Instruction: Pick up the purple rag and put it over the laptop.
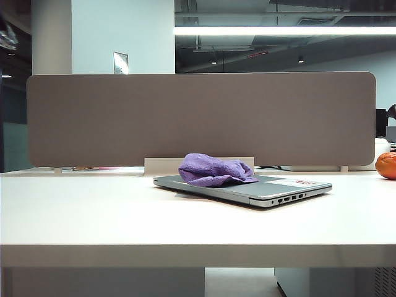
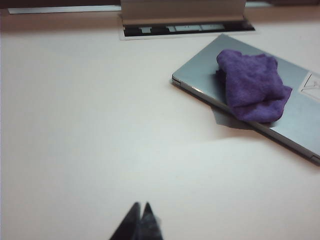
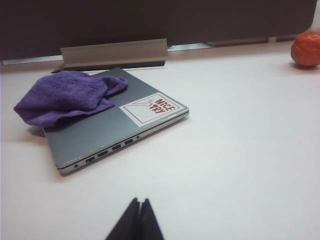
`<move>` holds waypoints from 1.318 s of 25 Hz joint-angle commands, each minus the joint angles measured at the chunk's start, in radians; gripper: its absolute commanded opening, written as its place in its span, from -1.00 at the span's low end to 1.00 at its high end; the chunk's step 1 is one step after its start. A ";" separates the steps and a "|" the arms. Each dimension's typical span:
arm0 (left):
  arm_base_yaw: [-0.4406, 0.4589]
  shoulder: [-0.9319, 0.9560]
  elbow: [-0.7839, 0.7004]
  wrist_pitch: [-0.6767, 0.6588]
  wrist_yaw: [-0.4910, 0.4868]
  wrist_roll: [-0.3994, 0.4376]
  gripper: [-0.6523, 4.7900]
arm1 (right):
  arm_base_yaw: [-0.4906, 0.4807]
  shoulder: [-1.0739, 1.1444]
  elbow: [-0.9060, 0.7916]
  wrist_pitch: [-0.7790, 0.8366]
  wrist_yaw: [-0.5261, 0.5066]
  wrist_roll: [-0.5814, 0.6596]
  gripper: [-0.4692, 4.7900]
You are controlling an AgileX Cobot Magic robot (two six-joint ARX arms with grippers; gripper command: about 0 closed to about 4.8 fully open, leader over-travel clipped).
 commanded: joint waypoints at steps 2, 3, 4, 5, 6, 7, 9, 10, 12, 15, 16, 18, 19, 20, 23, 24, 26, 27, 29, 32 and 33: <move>-0.001 -0.138 -0.083 -0.017 0.000 -0.033 -0.78 | 0.000 -0.002 -0.004 0.010 0.006 -0.003 -0.74; -0.001 -0.163 -0.098 -0.023 0.001 -0.033 -0.78 | 0.000 -0.002 -0.004 0.010 0.006 -0.003 -0.74; -0.001 -0.205 -0.122 -0.032 0.019 -0.034 -0.78 | 0.000 -0.002 -0.004 0.010 0.006 -0.003 -0.74; -0.001 -0.228 -0.132 -0.040 0.045 -0.034 -0.78 | 0.000 -0.002 -0.004 0.010 0.006 -0.003 -0.74; -0.001 -0.244 -0.137 -0.050 0.068 -0.034 -0.78 | 0.000 -0.002 -0.004 0.010 0.006 -0.003 -0.74; -0.001 -0.268 -0.140 -0.075 0.114 -0.034 -0.78 | 0.000 -0.002 -0.004 0.010 0.006 -0.003 -0.74; -0.001 -0.283 -0.140 -0.097 0.135 -0.032 -0.78 | 0.000 -0.002 -0.004 0.010 0.006 -0.003 -0.74; -0.001 -0.283 -0.140 -0.097 0.135 -0.031 -0.78 | 0.000 -0.002 -0.004 0.010 0.006 -0.003 -0.74; -0.001 -0.282 -0.140 -0.103 0.134 -0.014 -0.78 | 0.000 -0.002 -0.004 0.010 0.006 -0.003 -0.74; -0.001 -0.282 -0.140 -0.098 0.126 0.039 -0.78 | 0.000 -0.002 -0.004 0.010 0.006 -0.003 -0.74; -0.001 -0.282 -0.140 -0.095 0.108 0.056 -0.78 | 0.000 -0.002 -0.004 0.010 0.006 -0.003 -0.74; 0.004 -0.279 -0.169 -0.015 0.008 0.059 -0.78 | 0.000 -0.002 -0.004 0.010 0.006 -0.003 -0.74; 0.022 -0.282 -0.190 0.029 -0.016 0.058 -0.78 | 0.000 -0.002 -0.004 0.010 0.006 -0.003 -0.74; 0.048 -0.284 -0.216 0.076 -0.022 0.058 -0.78 | 0.000 -0.002 -0.004 0.010 0.006 -0.003 -0.74; 0.183 -0.307 -0.346 0.275 0.038 0.047 -0.78 | 0.000 -0.002 -0.004 0.010 0.006 -0.003 -0.74; 0.232 -0.324 -0.394 0.333 0.077 0.047 -0.78 | 0.000 -0.002 -0.004 0.010 0.006 -0.003 -0.74; 0.280 -0.349 -0.441 0.383 0.100 0.047 -0.78 | 0.000 -0.002 -0.004 0.010 0.006 -0.003 -0.74; 0.323 -0.378 -0.484 0.424 0.124 0.047 -0.78 | 0.000 -0.002 -0.004 0.010 0.006 -0.003 -0.74; 0.372 -0.435 -0.542 0.469 0.124 0.047 -0.78 | 0.000 -0.002 -0.004 0.010 0.006 -0.003 -0.74; 0.388 -0.530 -0.619 0.523 0.118 0.055 -0.78 | 0.000 -0.002 -0.004 0.010 0.006 -0.003 -0.74; 0.388 -0.566 -0.650 0.550 0.112 0.055 -0.78 | 0.000 -0.002 -0.004 0.010 0.006 -0.003 -0.74</move>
